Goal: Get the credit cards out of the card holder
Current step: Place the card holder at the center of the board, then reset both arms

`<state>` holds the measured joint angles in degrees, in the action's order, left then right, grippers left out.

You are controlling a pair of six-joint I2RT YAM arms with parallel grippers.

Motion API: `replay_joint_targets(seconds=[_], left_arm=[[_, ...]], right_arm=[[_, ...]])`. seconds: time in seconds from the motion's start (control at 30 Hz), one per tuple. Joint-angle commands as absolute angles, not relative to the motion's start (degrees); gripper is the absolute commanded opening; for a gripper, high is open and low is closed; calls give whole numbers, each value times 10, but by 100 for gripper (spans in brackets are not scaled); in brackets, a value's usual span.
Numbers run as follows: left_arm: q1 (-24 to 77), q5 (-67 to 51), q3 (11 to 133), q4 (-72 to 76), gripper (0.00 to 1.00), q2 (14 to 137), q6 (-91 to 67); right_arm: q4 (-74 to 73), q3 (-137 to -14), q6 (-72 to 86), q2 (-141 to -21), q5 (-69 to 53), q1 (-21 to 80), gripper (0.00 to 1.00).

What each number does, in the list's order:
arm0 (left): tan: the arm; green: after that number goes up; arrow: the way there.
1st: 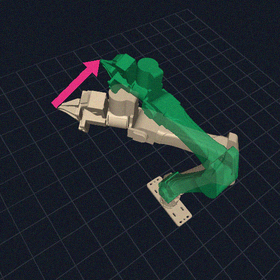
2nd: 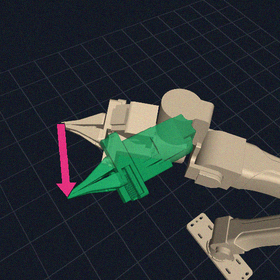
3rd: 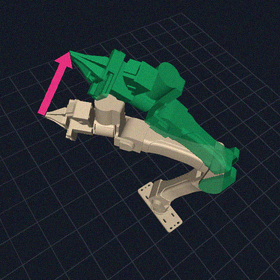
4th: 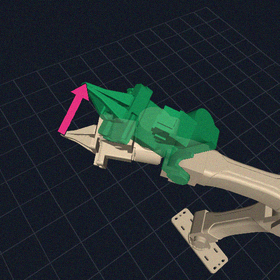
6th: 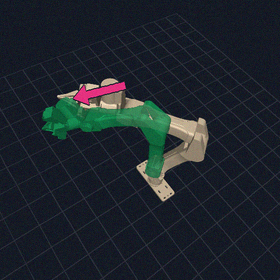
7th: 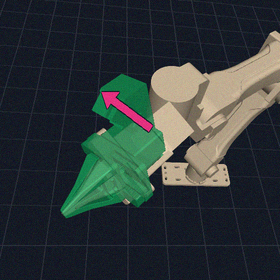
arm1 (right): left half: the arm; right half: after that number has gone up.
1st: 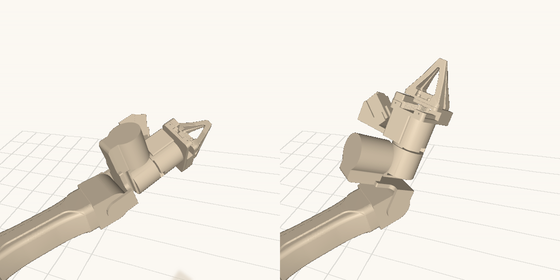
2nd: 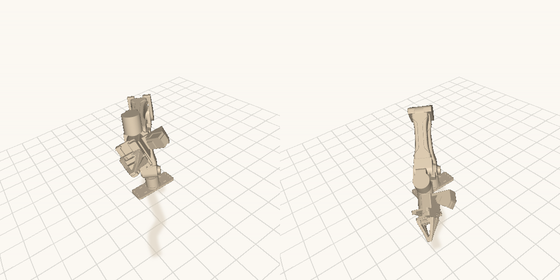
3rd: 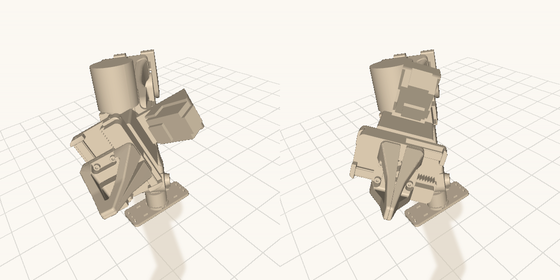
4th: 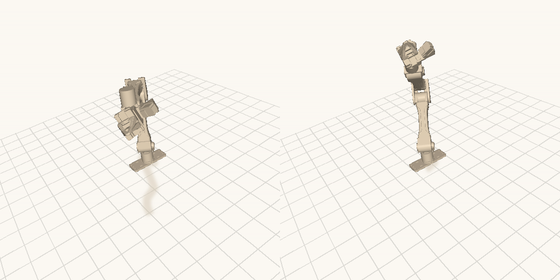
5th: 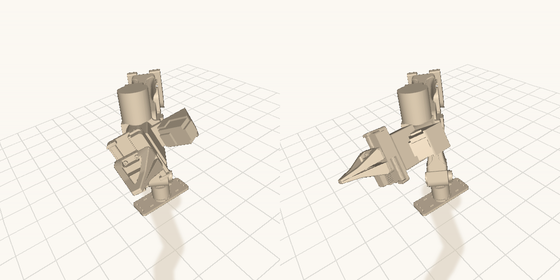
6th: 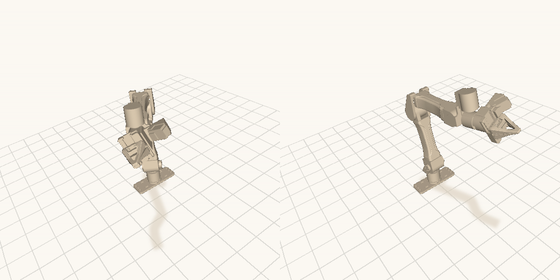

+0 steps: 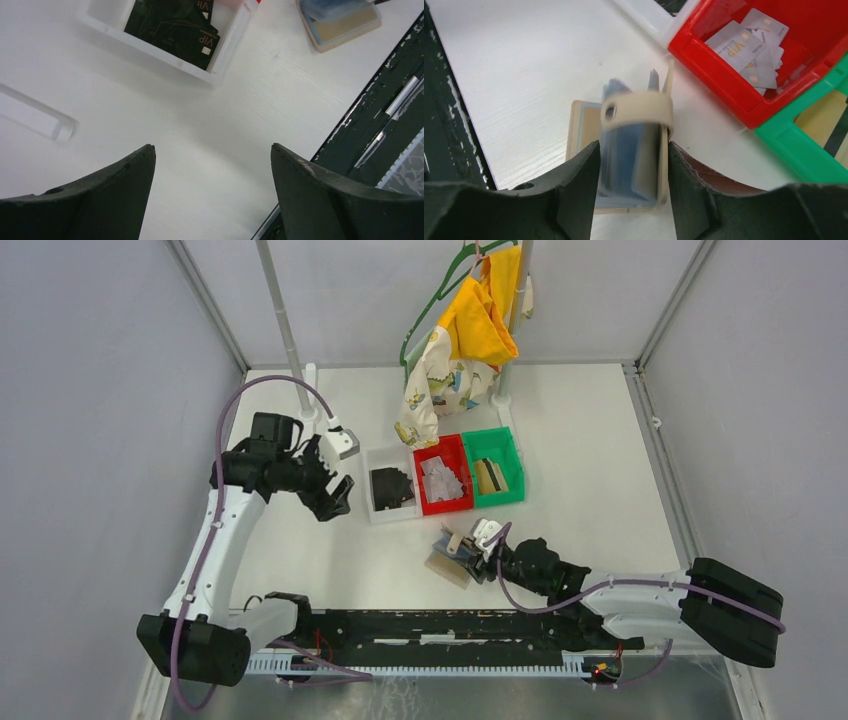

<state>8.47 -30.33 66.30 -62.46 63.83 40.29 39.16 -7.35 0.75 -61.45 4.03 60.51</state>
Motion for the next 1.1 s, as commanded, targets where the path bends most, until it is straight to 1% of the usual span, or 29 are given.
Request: replay_joint_targets(seconds=[0.0, 0.07, 0.17, 0.27, 0.37, 0.4, 0.47, 0.5, 0.57, 0.63, 0.77, 0.87, 0.97, 1.07], left_arm=[[46, -299, 674, -594, 90, 644, 400], [26, -309, 681, -595, 90, 653, 406], [4, -318, 692, -606, 90, 669, 414], [-19, -325, 701, -613, 90, 679, 419], [-32, -335, 703, -613, 89, 683, 418], [-34, -337, 702, -611, 89, 684, 415], [-36, -334, 694, -602, 89, 687, 405], [-38, -331, 685, -592, 89, 687, 401], [-46, -321, 656, -553, 96, 685, 386], [-55, -302, 620, -500, 99, 684, 364], [-85, -290, 564, -394, 100, 700, 315], [-111, -286, 522, -313, 100, 711, 294], [-133, -286, 470, -215, 100, 717, 274], [-145, -287, 416, -111, 100, 727, 239]], right_arm=[[369, -75, -46, -602, 94, 656, 63], [348, -82, -47, -598, 103, 671, 72], [328, -95, -51, -572, 101, 685, 80], [284, -127, -54, -545, 77, 686, 81], [246, -171, -36, -518, 85, 685, 82], [233, -186, -18, -509, 109, 685, 85], [196, -229, 31, -499, 183, 678, 96], [177, -245, 54, -496, 224, 670, 98], [150, -274, 88, -491, 271, 638, 98], [121, -304, 114, -494, 291, 590, 98], [79, -327, 157, -506, 286, 455, 98], [75, -322, 175, -516, 278, 354, 98], [105, -291, 185, -523, 307, 276, 98], [220, -211, 144, -499, 393, 245, 98]])
